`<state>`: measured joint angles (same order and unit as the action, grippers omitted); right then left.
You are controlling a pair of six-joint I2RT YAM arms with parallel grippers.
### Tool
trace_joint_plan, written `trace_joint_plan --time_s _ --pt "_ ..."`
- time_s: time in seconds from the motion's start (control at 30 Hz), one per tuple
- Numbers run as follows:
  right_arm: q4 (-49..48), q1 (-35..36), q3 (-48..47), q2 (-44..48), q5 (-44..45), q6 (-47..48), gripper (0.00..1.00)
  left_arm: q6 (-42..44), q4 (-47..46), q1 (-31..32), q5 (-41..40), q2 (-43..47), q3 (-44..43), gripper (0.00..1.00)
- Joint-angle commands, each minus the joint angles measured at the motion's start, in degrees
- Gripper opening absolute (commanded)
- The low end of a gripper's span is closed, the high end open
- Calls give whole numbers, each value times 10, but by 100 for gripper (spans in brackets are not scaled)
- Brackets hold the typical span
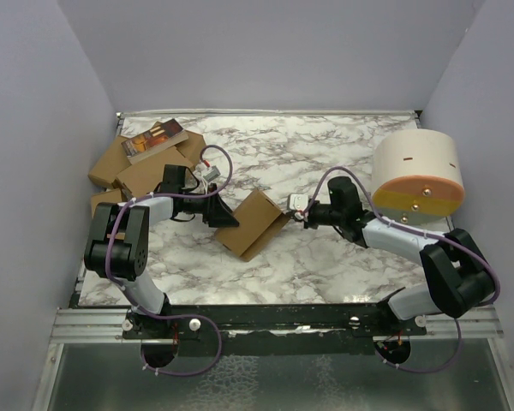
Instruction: Fold the paper box
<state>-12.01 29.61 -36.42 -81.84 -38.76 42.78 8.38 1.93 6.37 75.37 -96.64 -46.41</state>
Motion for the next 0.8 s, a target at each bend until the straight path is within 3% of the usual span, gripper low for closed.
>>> trace_joint_plan --time_s 0.0,0.77 --pt "25 16 16 -2 13 5 1 30 5 -8 -74 -16 13 8" --pt "30 20 -8 7 44 -54 1 45 22 -5 -95 -9 13 7"
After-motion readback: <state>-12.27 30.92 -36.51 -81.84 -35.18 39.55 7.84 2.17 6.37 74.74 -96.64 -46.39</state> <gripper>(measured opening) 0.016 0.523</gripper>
